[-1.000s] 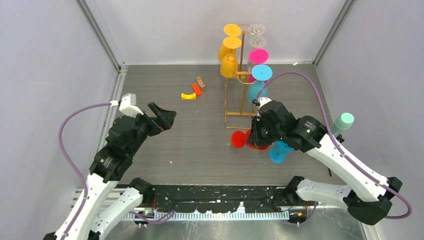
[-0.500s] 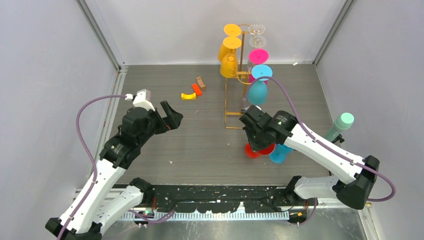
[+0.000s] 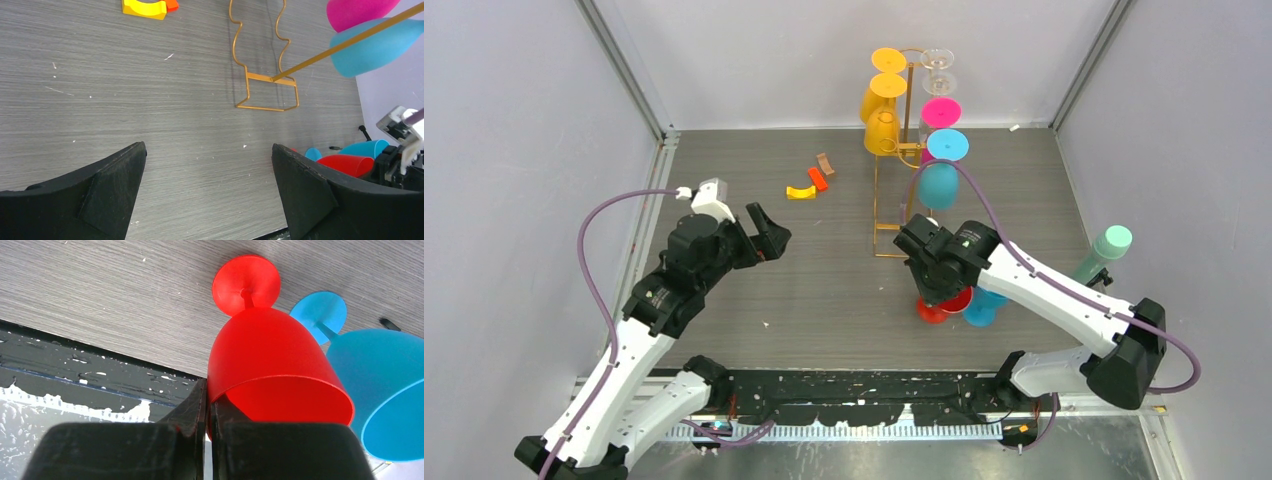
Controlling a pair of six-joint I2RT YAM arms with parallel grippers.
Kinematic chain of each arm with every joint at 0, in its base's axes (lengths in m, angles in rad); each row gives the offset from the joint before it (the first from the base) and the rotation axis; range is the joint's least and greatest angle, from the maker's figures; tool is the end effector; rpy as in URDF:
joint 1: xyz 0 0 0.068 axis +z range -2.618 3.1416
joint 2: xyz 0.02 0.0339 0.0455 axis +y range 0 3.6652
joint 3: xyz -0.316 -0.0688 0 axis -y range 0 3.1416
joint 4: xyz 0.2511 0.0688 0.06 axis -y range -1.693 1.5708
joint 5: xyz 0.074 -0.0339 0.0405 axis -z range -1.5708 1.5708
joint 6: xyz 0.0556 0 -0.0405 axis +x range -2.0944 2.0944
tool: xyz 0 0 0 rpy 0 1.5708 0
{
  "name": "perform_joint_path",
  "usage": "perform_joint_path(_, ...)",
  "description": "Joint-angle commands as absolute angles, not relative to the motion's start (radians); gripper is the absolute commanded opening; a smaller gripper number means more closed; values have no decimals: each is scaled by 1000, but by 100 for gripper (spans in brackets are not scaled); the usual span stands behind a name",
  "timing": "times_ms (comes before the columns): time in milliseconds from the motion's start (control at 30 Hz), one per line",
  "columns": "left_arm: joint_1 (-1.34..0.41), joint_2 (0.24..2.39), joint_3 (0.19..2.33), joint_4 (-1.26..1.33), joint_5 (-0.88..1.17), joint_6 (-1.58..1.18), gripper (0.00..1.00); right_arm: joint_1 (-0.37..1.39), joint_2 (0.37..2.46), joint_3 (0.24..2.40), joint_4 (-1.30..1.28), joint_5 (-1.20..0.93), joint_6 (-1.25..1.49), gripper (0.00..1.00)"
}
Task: Take the wine glass off the wine glass rack
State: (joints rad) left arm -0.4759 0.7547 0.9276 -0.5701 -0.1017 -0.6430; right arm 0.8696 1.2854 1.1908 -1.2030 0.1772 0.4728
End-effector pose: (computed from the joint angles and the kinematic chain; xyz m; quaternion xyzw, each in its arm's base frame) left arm 0.1324 -0.0619 0.3823 -0.0974 0.8264 -0.2576 0.4911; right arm 0.1503 0.1629 0.3288 -0.1827 0.9698 0.0157 0.1607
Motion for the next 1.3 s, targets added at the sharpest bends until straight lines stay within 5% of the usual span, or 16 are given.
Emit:
perform_joint_path(0, -477, 746, 979, -568, -45, -610, 100, 877, 1299, 1187, -1189, 187, 469, 6)
perform_joint_path(533, -477, 763, 1010, -546, -23, -580, 100, 877, 1256, 1286, -1200, 242, 468, 52)
perform_joint_path(833, -477, 894, 1091, -354, 65, -633, 100, 876, 1118, 1409, -1038, 378, 534, 56)
perform_joint_path(1267, -442, 1501, 1598, -111, 195, -800, 100, 876, 1032, 1403, -800, 331, 702, 56)
